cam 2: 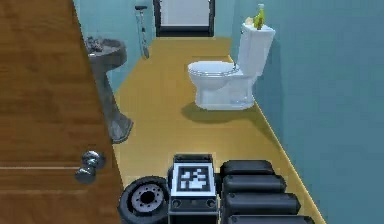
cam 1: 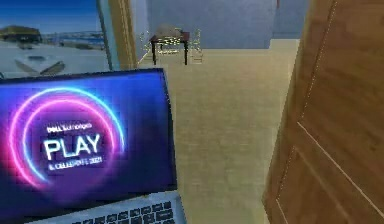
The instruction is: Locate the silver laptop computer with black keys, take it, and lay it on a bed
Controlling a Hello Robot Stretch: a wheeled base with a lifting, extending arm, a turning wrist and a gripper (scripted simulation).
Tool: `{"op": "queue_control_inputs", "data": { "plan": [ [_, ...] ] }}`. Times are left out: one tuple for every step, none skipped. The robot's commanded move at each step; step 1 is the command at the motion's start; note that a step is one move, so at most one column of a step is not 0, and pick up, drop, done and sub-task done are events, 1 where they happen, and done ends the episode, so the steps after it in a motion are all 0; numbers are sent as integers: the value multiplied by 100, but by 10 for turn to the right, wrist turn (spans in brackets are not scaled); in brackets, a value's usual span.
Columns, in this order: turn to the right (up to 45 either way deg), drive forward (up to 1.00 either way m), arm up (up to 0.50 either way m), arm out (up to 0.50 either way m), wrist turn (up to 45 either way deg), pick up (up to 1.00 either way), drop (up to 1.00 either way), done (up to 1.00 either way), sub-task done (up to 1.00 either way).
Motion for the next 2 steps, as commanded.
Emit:
{"op": "queue_control_inputs", "data": {
  "plan": [
    [0, 10, 0, 0, 0, 0, 0, 0, 0],
    [90, 0, 0, 0, 0, 0, 0, 0, 0]
  ]
}}
